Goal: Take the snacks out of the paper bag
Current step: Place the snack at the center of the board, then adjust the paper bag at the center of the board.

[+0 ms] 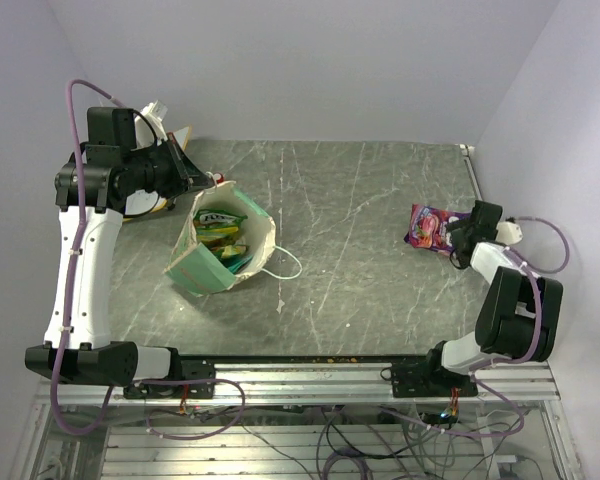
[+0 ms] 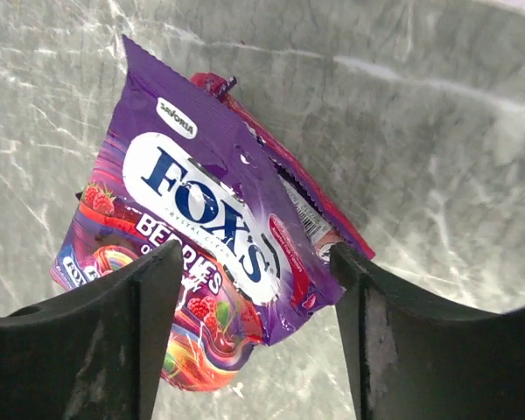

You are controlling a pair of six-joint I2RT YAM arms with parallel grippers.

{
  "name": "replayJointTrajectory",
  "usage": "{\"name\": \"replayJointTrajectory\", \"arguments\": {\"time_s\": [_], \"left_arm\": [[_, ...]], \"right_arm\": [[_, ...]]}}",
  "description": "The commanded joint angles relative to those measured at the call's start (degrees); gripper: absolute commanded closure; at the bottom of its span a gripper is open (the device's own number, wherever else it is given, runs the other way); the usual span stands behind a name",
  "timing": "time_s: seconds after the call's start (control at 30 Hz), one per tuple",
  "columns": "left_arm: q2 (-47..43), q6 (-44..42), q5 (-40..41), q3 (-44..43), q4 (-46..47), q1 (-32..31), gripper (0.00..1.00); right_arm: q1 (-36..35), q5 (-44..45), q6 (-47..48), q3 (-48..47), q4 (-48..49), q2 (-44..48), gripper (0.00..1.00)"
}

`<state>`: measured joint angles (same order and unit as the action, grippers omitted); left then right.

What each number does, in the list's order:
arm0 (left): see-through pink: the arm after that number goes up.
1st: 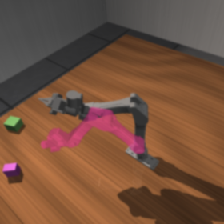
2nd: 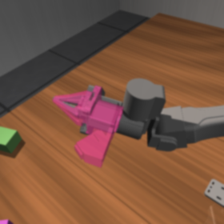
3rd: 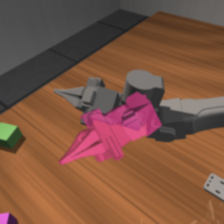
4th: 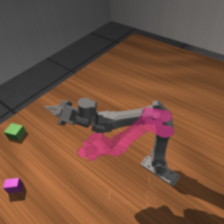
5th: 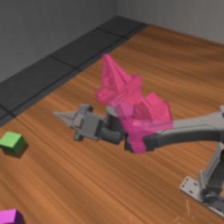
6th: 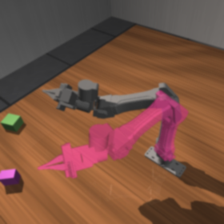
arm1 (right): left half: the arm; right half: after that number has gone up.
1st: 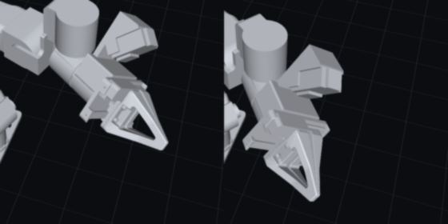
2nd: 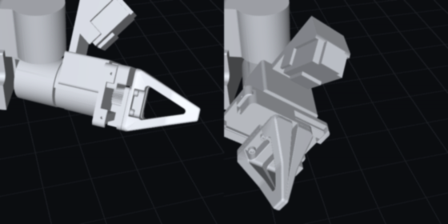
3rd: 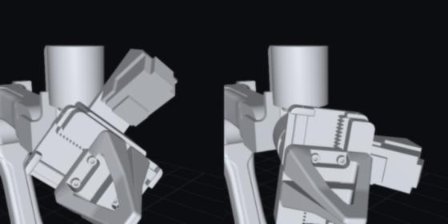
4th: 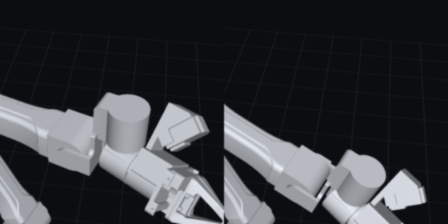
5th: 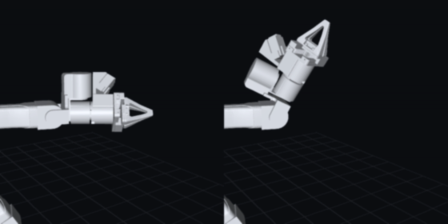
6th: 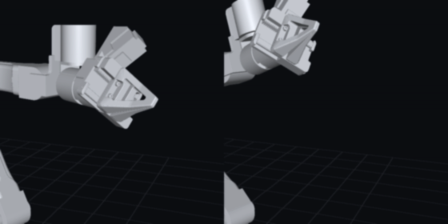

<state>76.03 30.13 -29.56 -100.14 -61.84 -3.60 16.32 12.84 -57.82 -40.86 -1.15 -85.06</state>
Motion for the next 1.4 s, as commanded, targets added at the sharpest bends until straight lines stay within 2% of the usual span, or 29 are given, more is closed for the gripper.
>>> {"name": "replayJointTrajectory", "arguments": {"time_s": [0.0,0.07,0.17,0.33,0.5,0.53,0.63,0.77,0.9,1.03,1.13,1.2,1.27,1.37], "left_arm": [[-1.3,-0.6,-1.9,-1.3,1.2,-0.4,0.93],[-1.2,-0.5,-2.2,-1.3,1.4,-0.4,0.93],[-1.2,-0.4,-2.3,-1.3,1.5,-0.4,0.93],[-1.6,0.5,-2.4,-0.2,2.3,-0.4,0.93],[-4.6,4.6,-5.9,5.2,8.9,-0.4,0.93],[-5.6,7.0,-8.6,8.1,11.9,-0.4,0.93],[-6.8,8.9,-10.3,10.2,13.8,-0.4,0.93],[-7.7,7.9,-12.1,10.9,13.5,-0.4,0.93],[-8.0,5.1,-13.3,10.2,9.5,-0.4,0.93],[-9.9,3.5,-9.0,10.7,5.8,-0.5,0.93],[-11.7,5.9,-8.1,13.5,7.1,-0.4,0.93],[-12.8,8.0,-7.7,15.2,9.0,-0.4,0.93],[-13.7,9.8,-7.4,16.1,10.4,-0.4,0.93],[-13.4,9.7,-6.0,15.7,8.2,-0.4,0.93]], "right_arm": [[0.5,3.8,13.4,-5.0,-13.7,4.2,0.30],[0.5,4.1,17.4,-5.8,-15.9,7.6,0.25],[-1.6,4.6,22.9,-8.5,-19.9,10.8,0.24],[-8.4,-7.3,29.4,-12.1,-17.6,12.1,0.24],[-23.8,-18.8,33.6,-22.0,-16.7,7.4,0.25],[-29.3,-25.9,32.7,-25.7,-15.5,4.7,0.26],[-37.0,-33.7,30.5,-29.4,-11.6,0.1,0.27],[-43.8,-42.1,27.1,-33.3,-5.0,-4.4,0.28],[-51.5,-42.1,27.4,-34.8,-4.6,-7.3,0.28],[-56.1,-42.6,23.2,-29.8,-1.7,-5.8,0.28],[-57.9,-39.0,23.4,-26.5,-2.7,-2.6,0.28],[-58.9,-36.4,24.8,-26.4,-6.9,-2.1,0.28],[-59.9,-35.3,25.7,-26.2,-11.5,-1.8,0.30],[-62.4,-34.9,26.3,-24.8,-12.8,-0.1,0.39]]}}
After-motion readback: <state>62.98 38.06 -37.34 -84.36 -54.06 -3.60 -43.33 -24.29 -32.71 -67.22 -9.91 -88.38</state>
